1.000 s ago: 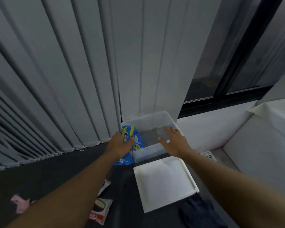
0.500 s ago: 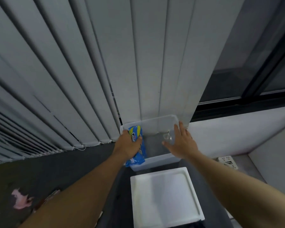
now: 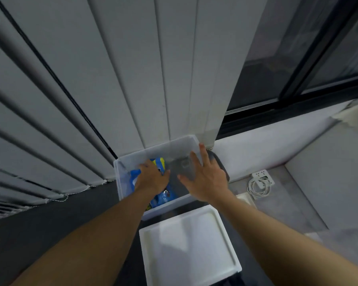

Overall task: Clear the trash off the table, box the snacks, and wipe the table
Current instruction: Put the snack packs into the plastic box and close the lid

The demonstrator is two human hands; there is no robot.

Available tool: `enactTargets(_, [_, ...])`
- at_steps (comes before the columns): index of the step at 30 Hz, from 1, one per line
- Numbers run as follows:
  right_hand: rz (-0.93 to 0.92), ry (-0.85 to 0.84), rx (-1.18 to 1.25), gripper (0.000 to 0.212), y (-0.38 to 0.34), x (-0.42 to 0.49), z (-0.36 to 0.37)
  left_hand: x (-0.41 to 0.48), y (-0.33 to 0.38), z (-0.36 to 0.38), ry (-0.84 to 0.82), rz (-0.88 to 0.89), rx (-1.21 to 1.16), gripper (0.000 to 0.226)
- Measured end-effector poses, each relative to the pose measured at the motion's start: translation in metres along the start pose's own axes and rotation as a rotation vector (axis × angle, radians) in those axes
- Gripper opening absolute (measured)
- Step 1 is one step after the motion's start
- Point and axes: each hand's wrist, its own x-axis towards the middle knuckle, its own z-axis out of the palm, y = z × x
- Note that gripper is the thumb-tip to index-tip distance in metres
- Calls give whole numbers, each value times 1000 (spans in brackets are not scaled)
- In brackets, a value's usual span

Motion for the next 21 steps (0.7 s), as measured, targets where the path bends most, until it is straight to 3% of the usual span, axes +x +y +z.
enactTargets(3, [-6,19,-5,90,1,0,-1,5,-3,6,15,58,201,83])
enactTargets(5, [-6,20,-17,90,1,0,-1,10,-8,10,30,229,341,86])
enactTargets(8, [-10,24,-33,88,1,1,0,17,-17,15,-186,415,586,105])
enactTargets(11, [-5,23,-55,86,1,1,0,22,-27,22,-309,404,762,111])
enactTargets(21, [-1,5,-56,85,0,0,-1,19,-25,25,-320,352,838,105])
